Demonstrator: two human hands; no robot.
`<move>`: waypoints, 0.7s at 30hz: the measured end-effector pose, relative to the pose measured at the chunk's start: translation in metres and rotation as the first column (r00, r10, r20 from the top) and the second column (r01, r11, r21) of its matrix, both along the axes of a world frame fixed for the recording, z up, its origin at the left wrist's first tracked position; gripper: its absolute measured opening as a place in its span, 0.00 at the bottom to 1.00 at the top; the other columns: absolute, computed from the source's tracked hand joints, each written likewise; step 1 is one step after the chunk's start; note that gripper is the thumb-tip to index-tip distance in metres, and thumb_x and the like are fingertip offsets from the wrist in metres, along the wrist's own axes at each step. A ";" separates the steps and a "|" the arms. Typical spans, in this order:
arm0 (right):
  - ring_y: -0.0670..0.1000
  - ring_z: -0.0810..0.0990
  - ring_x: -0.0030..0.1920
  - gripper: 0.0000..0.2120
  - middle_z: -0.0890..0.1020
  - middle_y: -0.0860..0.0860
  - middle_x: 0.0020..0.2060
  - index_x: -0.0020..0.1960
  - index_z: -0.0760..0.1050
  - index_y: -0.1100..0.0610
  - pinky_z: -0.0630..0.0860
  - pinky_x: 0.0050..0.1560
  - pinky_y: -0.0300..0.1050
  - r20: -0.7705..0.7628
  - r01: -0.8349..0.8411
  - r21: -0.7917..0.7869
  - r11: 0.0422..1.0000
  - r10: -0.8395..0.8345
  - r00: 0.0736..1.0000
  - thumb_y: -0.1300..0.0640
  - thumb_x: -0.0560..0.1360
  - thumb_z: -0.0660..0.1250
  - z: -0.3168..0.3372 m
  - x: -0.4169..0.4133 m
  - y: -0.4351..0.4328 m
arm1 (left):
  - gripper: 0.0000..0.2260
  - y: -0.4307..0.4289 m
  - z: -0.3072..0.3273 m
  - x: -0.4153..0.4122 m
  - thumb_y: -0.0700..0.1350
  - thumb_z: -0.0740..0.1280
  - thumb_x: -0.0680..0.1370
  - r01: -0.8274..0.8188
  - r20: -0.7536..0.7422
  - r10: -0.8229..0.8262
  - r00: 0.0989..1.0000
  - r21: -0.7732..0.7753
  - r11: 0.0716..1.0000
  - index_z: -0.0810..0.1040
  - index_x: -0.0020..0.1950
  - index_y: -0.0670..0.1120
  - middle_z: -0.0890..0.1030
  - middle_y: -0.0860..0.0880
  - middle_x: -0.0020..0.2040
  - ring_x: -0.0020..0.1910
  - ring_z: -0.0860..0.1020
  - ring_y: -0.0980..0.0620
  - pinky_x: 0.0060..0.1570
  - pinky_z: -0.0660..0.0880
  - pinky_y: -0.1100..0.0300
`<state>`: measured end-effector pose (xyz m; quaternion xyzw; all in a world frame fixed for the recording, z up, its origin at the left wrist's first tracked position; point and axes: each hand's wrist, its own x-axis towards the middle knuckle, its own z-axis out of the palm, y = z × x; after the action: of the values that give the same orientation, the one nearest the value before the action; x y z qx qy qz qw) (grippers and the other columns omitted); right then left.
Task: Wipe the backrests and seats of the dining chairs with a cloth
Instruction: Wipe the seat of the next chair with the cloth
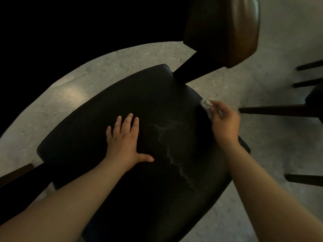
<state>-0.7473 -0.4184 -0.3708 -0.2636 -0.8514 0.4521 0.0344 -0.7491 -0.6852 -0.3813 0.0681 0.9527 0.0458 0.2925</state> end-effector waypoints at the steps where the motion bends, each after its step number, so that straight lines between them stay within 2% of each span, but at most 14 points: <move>1: 0.43 0.74 0.61 0.14 0.76 0.42 0.59 0.63 0.74 0.45 0.72 0.64 0.47 0.019 0.018 -0.018 1.000 -0.018 1.000 0.56 0.80 0.61 -0.002 0.001 -0.005 | 0.61 0.001 0.000 0.000 0.70 0.73 0.60 0.000 -0.002 0.000 1.000 -0.011 1.000 0.37 0.78 0.53 0.37 0.51 0.78 0.77 0.36 0.44 0.75 0.43 0.40; 4: 0.39 0.73 0.61 0.15 0.74 0.37 0.58 0.62 0.74 0.42 0.69 0.66 0.43 -0.035 -0.002 -0.034 0.999 0.001 0.999 0.58 0.79 0.63 -0.006 0.021 -0.033 | 0.61 0.002 0.001 0.000 0.70 0.74 0.60 0.002 0.007 -0.002 1.000 -0.025 1.000 0.37 0.78 0.53 0.36 0.51 0.78 0.77 0.36 0.44 0.75 0.44 0.39; 7: 0.32 0.74 0.57 0.14 0.75 0.29 0.52 0.59 0.75 0.40 0.68 0.60 0.33 -0.051 -0.131 -0.044 0.990 0.129 0.990 0.56 0.78 0.64 -0.005 0.043 -0.046 | 0.61 0.003 0.004 -0.001 0.69 0.74 0.60 0.005 0.028 -0.004 1.000 -0.021 1.000 0.38 0.78 0.52 0.37 0.50 0.78 0.77 0.37 0.43 0.74 0.44 0.39; 9: 0.29 0.73 0.55 0.13 0.74 0.26 0.49 0.58 0.74 0.38 0.70 0.55 0.31 -0.040 -0.166 -0.033 0.985 0.165 0.985 0.54 0.78 0.62 0.000 0.046 -0.040 | 0.61 0.004 0.004 -0.002 0.69 0.74 0.60 0.004 0.034 -0.003 0.999 -0.027 1.000 0.38 0.78 0.52 0.37 0.50 0.78 0.77 0.37 0.43 0.74 0.44 0.38; 11: 0.31 0.74 0.55 0.12 0.76 0.29 0.51 0.59 0.75 0.40 0.72 0.55 0.34 -0.060 -0.105 -0.010 0.994 0.104 0.993 0.53 0.78 0.61 0.004 0.039 -0.024 | 0.61 0.005 0.005 -0.002 0.68 0.75 0.60 0.002 0.040 -0.001 0.999 -0.038 0.999 0.38 0.78 0.52 0.37 0.50 0.78 0.77 0.37 0.43 0.74 0.44 0.39; 14: 0.40 0.76 0.59 0.13 0.79 0.42 0.58 0.62 0.76 0.47 0.74 0.63 0.46 -0.046 0.044 -0.052 0.998 -0.046 0.998 0.56 0.80 0.62 0.004 0.022 0.000 | 0.61 0.006 0.004 -0.002 0.69 0.74 0.60 0.005 0.042 -0.003 0.999 -0.050 0.999 0.38 0.78 0.52 0.36 0.50 0.78 0.77 0.36 0.42 0.74 0.44 0.39; 16: 0.43 0.75 0.62 0.13 0.78 0.44 0.61 0.63 0.76 0.47 0.72 0.67 0.51 -0.006 0.089 -0.085 0.992 -0.090 0.996 0.56 0.80 0.63 0.000 0.019 -0.002 | 0.61 0.007 0.004 -0.002 0.69 0.74 0.61 0.011 0.044 -0.008 0.999 -0.053 0.999 0.37 0.78 0.51 0.36 0.49 0.78 0.77 0.36 0.42 0.74 0.44 0.38; 18: 0.42 0.73 0.64 0.13 0.77 0.43 0.62 0.61 0.76 0.45 0.70 0.69 0.52 0.006 0.094 -0.087 0.992 -0.094 0.996 0.56 0.79 0.63 -0.004 0.027 -0.020 | 0.61 0.007 0.006 -0.002 0.68 0.74 0.61 0.018 0.057 -0.015 0.998 -0.056 0.998 0.37 0.78 0.51 0.36 0.49 0.78 0.77 0.36 0.42 0.74 0.44 0.38; 21: 0.41 0.75 0.61 0.12 0.79 0.42 0.60 0.59 0.77 0.45 0.72 0.66 0.49 -0.033 -0.003 -0.095 0.995 -0.001 0.999 0.57 0.78 0.64 -0.004 0.051 -0.044 | 0.61 0.009 0.009 -0.004 0.68 0.74 0.62 0.020 0.069 -0.016 0.997 -0.058 0.998 0.37 0.78 0.50 0.36 0.49 0.78 0.77 0.36 0.42 0.74 0.45 0.38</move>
<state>-0.6963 -0.4625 -0.3752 -0.2571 -0.8284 0.4963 0.0355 -0.7531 -0.6759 -0.3726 0.0666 0.9424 0.0177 0.3273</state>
